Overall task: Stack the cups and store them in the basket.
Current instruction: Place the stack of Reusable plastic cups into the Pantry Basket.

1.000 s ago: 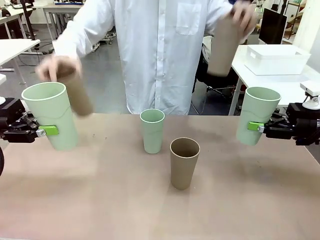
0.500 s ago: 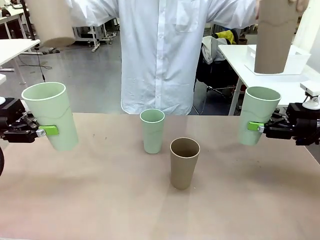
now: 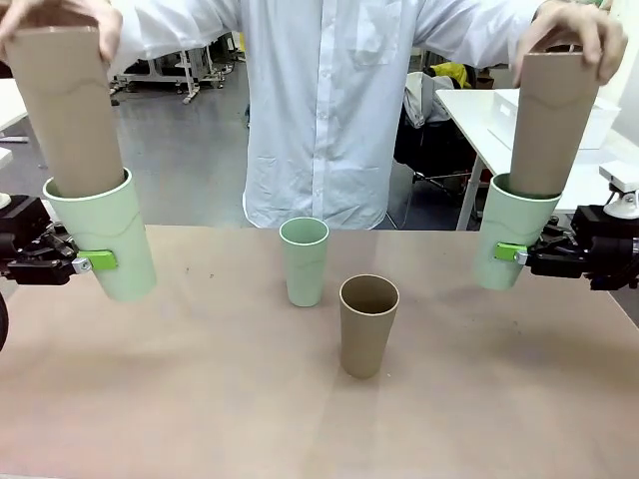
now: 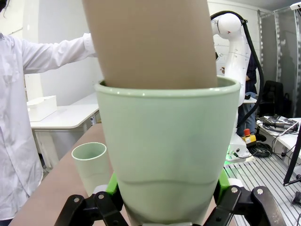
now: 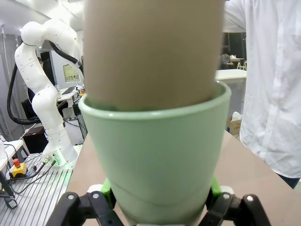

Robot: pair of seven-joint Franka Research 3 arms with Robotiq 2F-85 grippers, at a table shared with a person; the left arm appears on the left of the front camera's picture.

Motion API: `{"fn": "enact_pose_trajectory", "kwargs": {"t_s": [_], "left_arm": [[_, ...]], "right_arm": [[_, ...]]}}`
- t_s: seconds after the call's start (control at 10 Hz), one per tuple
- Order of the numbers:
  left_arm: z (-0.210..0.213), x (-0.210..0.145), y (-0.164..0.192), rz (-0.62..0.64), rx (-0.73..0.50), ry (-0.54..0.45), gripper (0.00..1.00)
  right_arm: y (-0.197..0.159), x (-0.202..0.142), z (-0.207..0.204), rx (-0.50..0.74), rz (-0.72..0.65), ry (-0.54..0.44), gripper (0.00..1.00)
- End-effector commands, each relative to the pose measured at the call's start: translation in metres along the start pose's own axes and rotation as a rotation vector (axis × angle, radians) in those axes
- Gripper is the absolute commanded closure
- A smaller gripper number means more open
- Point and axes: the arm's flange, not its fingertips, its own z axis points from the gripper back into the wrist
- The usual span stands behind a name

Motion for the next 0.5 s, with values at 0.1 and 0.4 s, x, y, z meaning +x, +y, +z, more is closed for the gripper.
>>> {"fn": "enact_pose_trajectory", "kwargs": {"t_s": [0.1,0.4], "left_arm": [[-0.0003,0.0013,-0.0004,0.0,-0.002,-0.001,0.14],[-0.0003,0.0013,-0.0004,0.0,-0.002,-0.001,0.14]], "right_arm": [[0.0004,0.0024,-0.0004,-0.001,-0.003,0.0,0.14],[0.0004,0.0024,-0.0004,-0.001,-0.003,0.0,0.14]]}}
